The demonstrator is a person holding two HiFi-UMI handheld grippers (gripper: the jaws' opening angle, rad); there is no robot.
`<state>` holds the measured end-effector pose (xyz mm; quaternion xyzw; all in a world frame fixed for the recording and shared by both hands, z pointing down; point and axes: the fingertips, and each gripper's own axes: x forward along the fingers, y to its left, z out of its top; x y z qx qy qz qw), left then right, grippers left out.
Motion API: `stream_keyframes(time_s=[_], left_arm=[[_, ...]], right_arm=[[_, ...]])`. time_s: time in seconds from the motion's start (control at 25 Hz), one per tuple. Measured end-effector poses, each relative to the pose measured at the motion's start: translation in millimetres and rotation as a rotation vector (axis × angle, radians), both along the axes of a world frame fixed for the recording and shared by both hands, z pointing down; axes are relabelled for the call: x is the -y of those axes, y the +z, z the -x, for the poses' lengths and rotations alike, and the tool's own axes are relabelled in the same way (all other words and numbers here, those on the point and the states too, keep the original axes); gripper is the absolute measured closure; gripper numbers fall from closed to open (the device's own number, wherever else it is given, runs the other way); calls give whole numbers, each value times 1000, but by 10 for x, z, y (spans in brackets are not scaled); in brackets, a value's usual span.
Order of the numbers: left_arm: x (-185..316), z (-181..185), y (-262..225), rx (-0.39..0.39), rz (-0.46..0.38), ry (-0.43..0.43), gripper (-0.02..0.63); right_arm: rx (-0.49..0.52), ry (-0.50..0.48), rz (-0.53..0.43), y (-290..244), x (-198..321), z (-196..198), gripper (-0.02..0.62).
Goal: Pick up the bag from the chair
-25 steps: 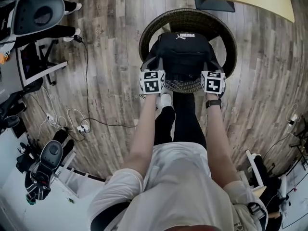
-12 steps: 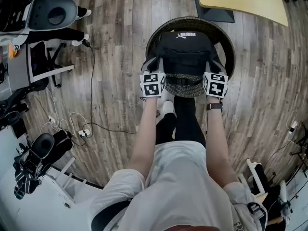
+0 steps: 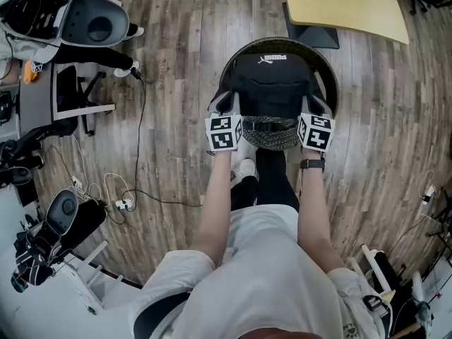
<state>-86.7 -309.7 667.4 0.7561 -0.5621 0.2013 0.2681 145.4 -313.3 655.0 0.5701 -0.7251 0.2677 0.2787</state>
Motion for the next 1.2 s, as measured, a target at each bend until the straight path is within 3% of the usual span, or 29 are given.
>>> stream_keyframes(time_s=[0.44, 0.72, 1.2], left_arm=[[-138, -39, -817, 10, -121, 45, 560], [-241, -42, -1296, -22, -196, 23, 560], [-448, 37, -2053, -12, -347, 39, 560]], right_arm=[[21, 35, -122, -795, -201, -31, 552], [29, 41, -202, -1251, -277, -39, 552], [18, 29, -344, -2011, -523, 113, 552]])
